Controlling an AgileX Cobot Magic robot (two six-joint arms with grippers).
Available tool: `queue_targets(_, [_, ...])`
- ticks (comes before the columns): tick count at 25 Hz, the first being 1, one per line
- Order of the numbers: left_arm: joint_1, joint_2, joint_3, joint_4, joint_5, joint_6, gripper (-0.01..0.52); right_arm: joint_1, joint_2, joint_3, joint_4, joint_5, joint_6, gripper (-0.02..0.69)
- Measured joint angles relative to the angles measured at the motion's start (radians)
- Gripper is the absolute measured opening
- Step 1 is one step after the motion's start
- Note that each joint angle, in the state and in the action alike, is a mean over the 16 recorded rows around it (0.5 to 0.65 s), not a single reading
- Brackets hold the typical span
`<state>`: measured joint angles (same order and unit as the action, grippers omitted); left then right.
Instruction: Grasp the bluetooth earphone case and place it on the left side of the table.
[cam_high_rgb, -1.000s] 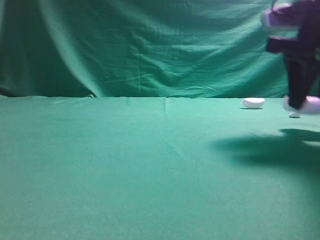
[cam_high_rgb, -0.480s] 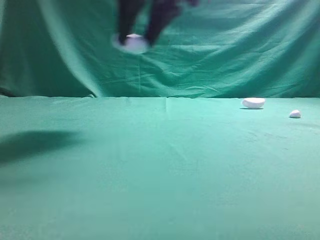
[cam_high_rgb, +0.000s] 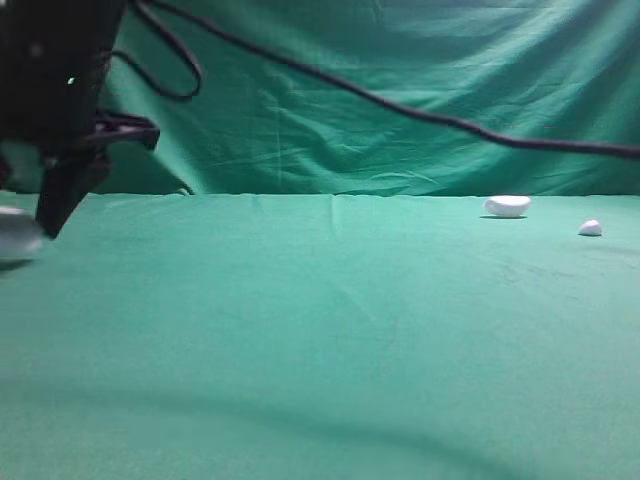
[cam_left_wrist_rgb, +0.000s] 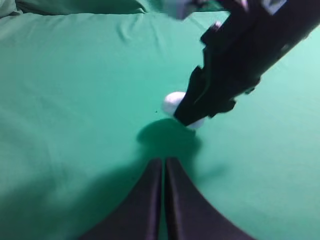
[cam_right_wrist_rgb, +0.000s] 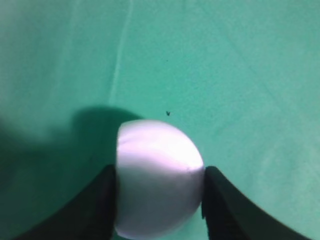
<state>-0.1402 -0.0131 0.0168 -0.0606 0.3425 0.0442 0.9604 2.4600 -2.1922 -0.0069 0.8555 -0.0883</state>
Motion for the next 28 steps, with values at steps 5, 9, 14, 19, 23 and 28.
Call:
queue_targets(5, [0.000,0.000,0.000,0.000,0.000,0.000,0.000,0.000,-0.029,-0.065,-0.012,0.111,0.016,0.494])
queue_targets(9, [0.000,0.000,0.000,0.000,0.000,0.000,0.000,-0.004,-0.085,-0.131,-0.028,0.220,0.036,0.428])
queue_targets(14, [0.000,0.000,0.000,0.000,0.000,0.000,0.000,-0.023,-0.195,-0.197,-0.045,0.343,0.071,0.248])
queue_targets(19, [0.000,0.000,0.000,0.000,0.000,0.000,0.000,-0.059,-0.360,-0.169,-0.052,0.399,0.103,0.068])
queue_targets(23, [0.000,0.000,0.000,0.000,0.000,0.000,0.000,-0.093,-0.523,-0.059,-0.048,0.407,0.117,0.007])
queue_targets(28, [0.000,0.000,0.000,0.000,0.000,0.000,0.000,-0.125,-0.759,0.175,-0.049,0.405,0.139,0.000])
